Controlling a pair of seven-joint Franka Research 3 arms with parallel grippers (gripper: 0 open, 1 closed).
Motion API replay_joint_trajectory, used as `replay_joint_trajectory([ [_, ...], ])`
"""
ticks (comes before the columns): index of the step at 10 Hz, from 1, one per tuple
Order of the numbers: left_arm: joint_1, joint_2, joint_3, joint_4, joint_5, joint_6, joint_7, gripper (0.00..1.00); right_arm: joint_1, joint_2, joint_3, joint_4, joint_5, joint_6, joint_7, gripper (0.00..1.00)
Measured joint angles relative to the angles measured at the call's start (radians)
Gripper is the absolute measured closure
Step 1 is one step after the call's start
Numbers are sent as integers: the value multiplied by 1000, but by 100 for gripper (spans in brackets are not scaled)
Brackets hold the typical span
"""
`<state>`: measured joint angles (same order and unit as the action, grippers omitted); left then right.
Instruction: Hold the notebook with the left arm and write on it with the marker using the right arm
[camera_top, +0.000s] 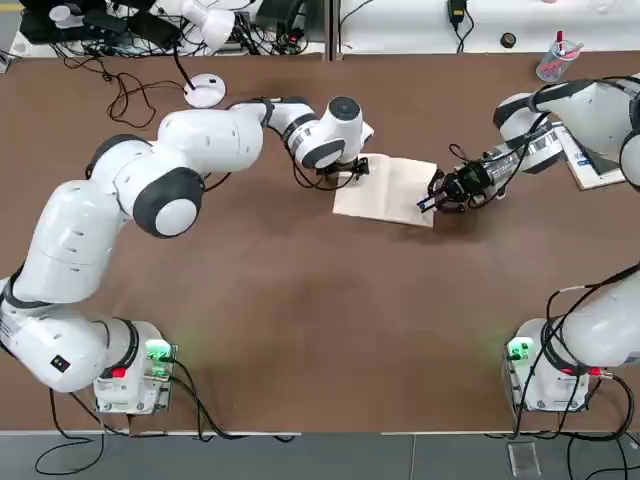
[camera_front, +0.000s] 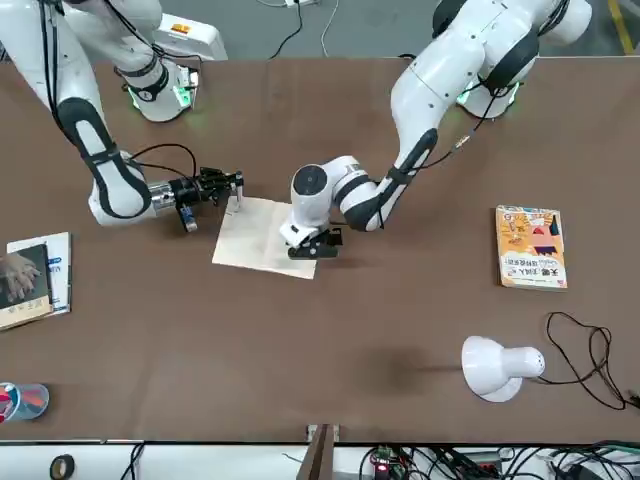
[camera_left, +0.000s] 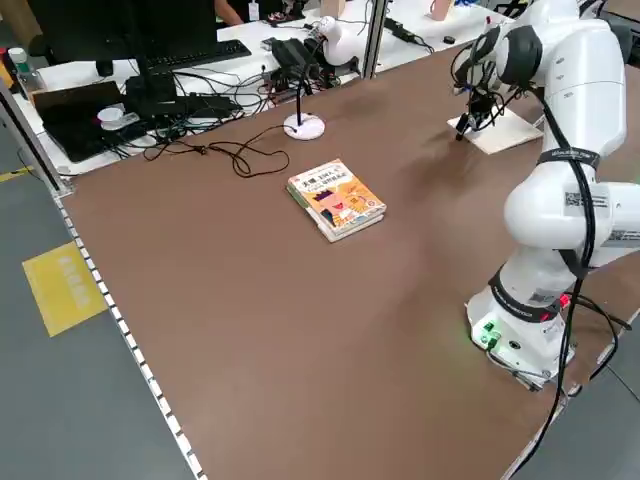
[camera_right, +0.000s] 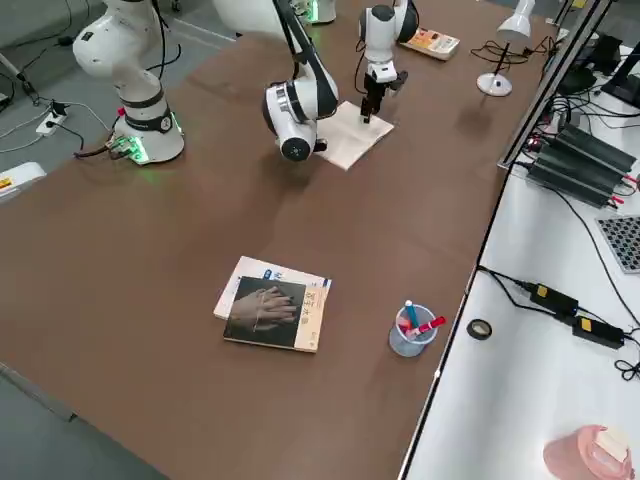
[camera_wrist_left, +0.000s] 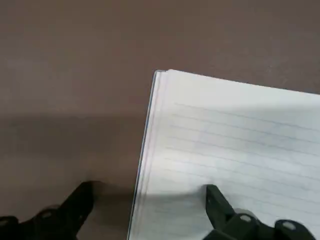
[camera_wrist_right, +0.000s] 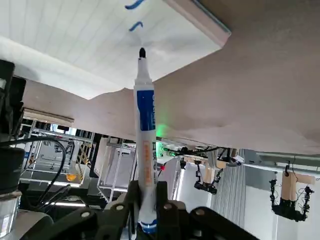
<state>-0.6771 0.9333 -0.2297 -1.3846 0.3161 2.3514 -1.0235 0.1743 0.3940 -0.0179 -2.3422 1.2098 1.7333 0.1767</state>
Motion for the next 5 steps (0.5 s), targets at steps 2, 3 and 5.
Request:
replay_joint_trajectory([
  [2, 0, 0, 0, 0, 0, 0, 0, 0, 0, 1, 0, -1, 0, 1, -11, 83],
  [3, 0, 0, 0, 0, 0, 0, 0, 0, 0, 2, 0, -2, 0, 1, -17, 83],
  [5, 0, 0, 0, 0, 0, 0, 0, 0, 0, 5, 0, -3, 0, 2, -26, 83],
])
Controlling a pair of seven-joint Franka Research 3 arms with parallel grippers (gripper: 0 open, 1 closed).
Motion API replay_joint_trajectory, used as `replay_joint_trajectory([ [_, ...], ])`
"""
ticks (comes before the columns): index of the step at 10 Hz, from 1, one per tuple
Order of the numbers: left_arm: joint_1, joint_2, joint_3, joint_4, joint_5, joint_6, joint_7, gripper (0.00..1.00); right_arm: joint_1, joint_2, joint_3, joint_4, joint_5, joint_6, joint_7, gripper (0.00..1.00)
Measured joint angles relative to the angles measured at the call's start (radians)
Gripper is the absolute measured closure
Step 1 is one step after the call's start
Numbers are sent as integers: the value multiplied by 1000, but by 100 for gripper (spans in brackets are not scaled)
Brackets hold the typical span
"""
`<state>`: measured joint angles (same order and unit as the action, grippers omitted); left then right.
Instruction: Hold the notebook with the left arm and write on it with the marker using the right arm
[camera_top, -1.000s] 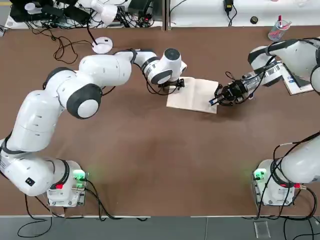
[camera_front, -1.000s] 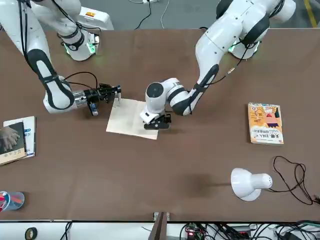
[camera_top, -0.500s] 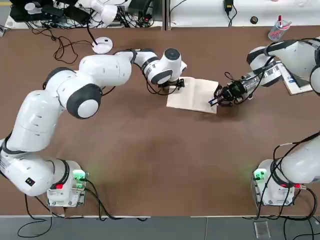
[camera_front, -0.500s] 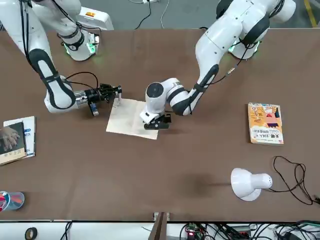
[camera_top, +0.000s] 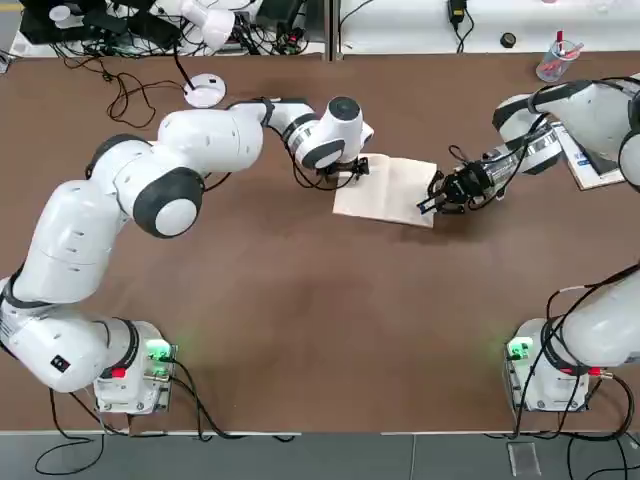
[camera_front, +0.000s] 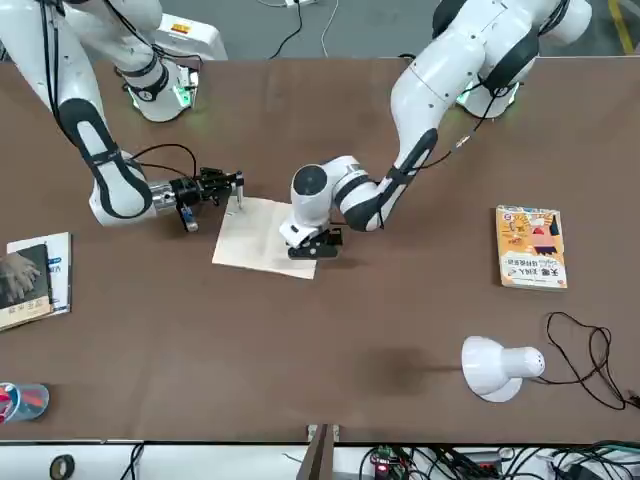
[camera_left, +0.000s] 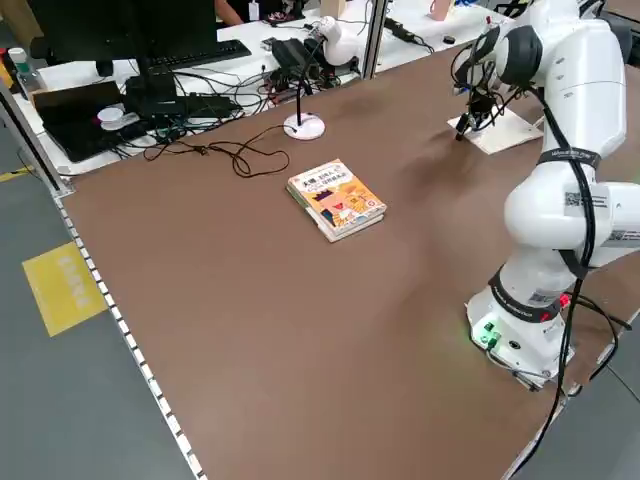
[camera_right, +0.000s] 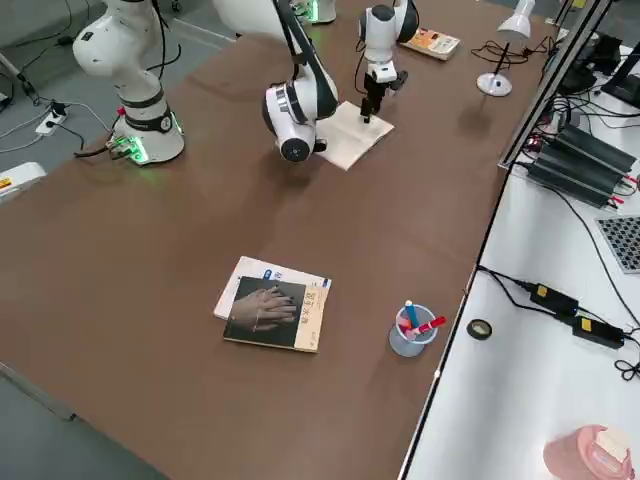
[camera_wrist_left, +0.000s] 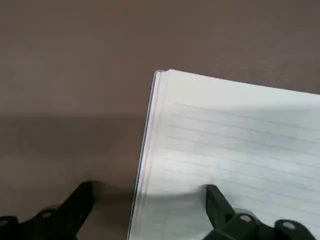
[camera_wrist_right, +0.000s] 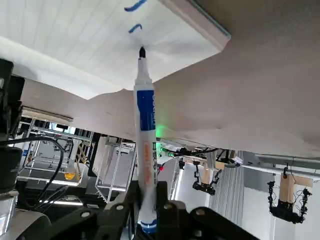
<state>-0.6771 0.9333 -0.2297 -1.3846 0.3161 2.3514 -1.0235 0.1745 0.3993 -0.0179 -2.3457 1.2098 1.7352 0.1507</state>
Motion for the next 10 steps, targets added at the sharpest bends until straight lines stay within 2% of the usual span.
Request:
replay_joint_trajectory([
  [10, 0, 0, 0, 0, 0, 0, 0, 0, 3, 5, 0, -5, 0, 7, -37, 83],
])
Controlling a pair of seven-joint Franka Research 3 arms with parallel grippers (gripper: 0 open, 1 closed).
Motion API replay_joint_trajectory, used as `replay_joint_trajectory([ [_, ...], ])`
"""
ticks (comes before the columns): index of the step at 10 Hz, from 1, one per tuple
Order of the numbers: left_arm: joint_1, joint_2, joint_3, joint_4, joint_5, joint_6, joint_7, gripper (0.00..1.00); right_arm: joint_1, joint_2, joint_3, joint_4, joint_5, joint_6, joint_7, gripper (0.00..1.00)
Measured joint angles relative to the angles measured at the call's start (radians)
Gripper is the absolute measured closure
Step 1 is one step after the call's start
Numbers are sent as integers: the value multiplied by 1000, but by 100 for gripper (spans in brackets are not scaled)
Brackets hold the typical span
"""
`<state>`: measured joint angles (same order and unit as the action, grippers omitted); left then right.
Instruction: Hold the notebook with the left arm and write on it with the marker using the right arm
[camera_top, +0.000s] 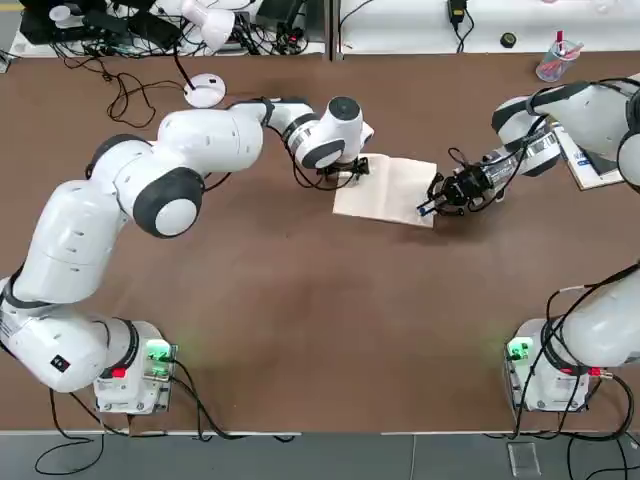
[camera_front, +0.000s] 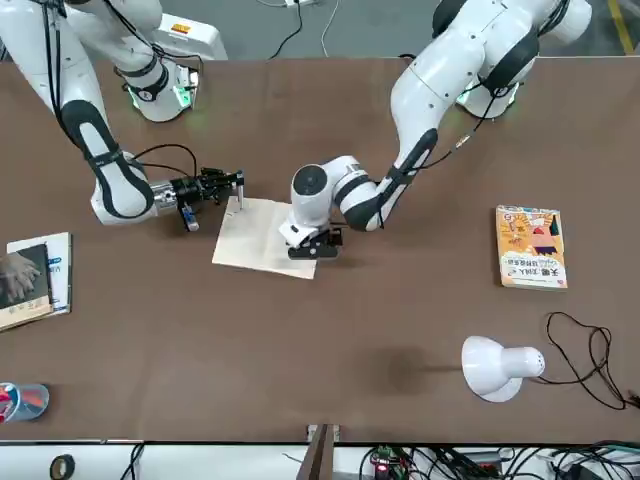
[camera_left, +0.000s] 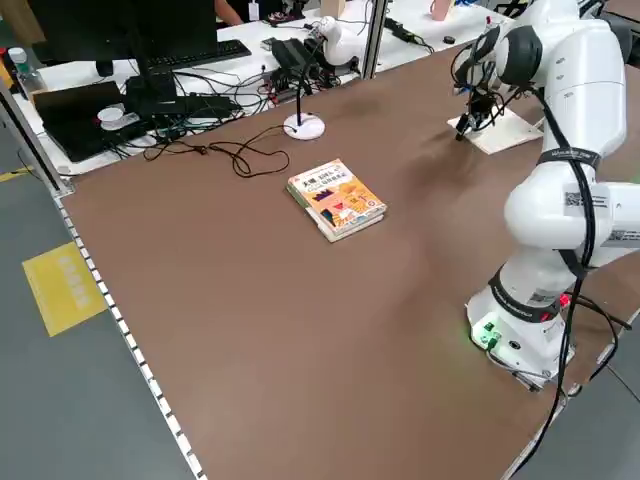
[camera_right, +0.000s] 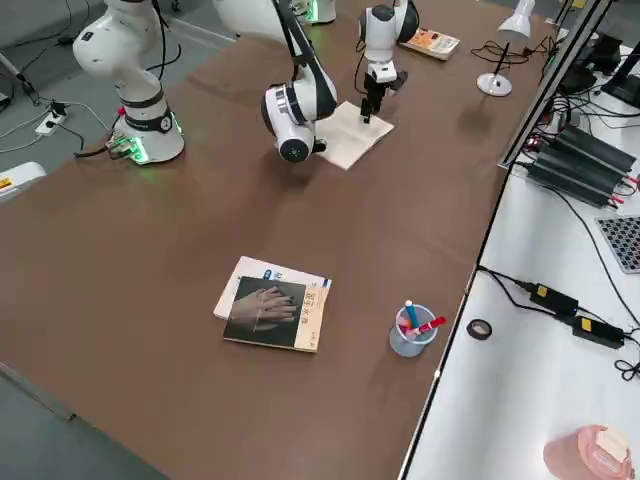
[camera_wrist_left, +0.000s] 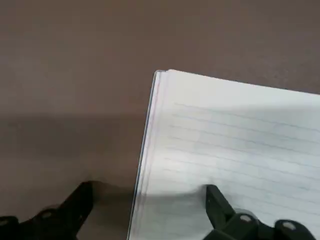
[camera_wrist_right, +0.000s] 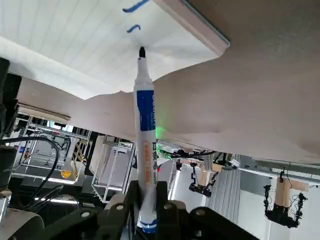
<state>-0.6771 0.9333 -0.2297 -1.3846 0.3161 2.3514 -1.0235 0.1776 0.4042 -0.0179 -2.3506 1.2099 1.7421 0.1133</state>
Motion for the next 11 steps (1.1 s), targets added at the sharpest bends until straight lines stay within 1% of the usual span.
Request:
replay_joint_trajectory([
  [11, 0, 0, 0, 0, 0, 0, 0, 0, 12, 3, 0, -5, 0, 0, -25, 83],
])
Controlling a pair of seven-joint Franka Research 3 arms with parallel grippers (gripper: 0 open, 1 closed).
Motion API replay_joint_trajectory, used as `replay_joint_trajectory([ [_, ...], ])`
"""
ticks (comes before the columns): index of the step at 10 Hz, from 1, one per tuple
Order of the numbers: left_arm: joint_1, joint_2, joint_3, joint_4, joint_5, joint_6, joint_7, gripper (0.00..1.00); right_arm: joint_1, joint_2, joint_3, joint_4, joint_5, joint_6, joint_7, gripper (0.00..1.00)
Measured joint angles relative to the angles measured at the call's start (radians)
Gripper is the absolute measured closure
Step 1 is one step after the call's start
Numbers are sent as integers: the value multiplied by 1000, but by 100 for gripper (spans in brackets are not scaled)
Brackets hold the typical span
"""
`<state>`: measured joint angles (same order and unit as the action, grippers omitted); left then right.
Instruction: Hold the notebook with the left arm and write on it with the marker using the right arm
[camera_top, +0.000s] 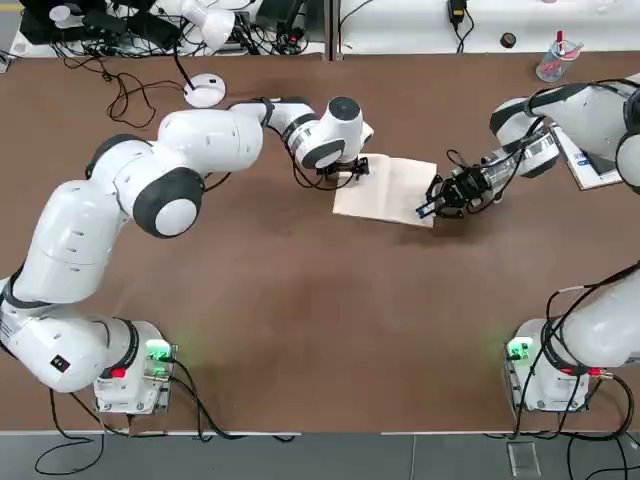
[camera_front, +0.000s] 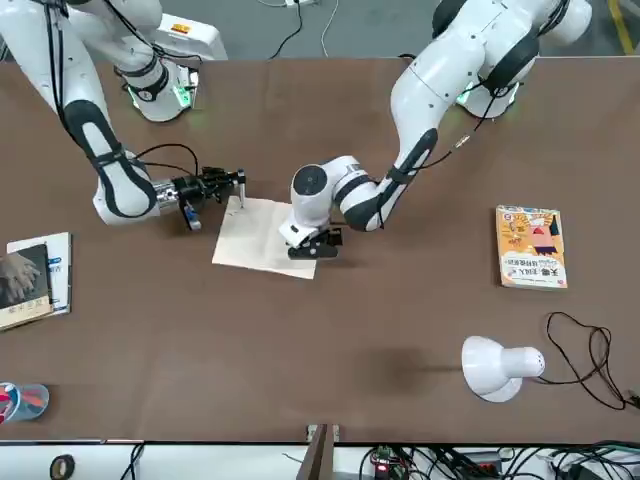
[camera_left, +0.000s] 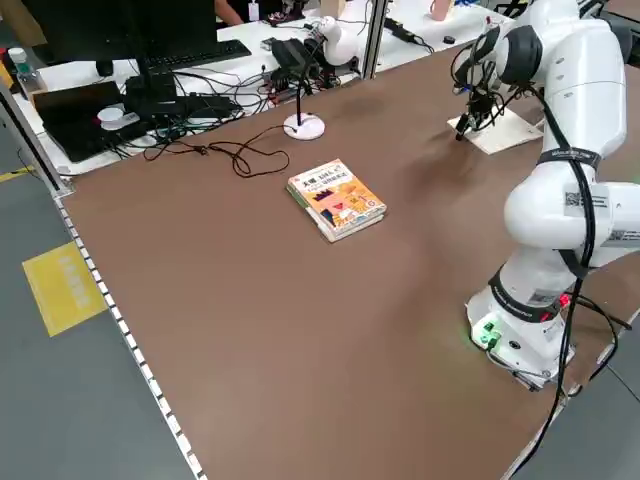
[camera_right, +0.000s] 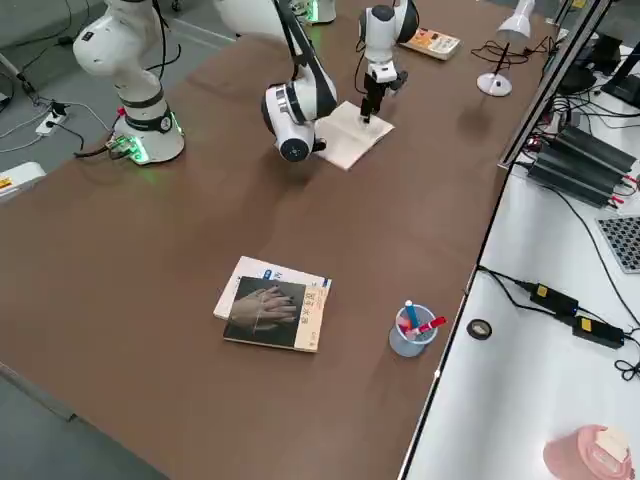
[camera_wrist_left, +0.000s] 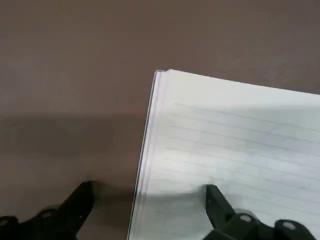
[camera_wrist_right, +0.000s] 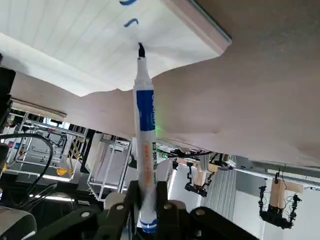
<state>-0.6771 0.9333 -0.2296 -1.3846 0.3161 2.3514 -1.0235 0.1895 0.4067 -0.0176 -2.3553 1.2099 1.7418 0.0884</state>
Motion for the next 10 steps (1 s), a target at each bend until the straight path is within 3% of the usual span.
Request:
replay_joint_trajectory([
  [10, 0, 0, 0, 0, 0, 0, 0, 0, 11, 1, 1, 0, 13, 2, -3, 83],
])
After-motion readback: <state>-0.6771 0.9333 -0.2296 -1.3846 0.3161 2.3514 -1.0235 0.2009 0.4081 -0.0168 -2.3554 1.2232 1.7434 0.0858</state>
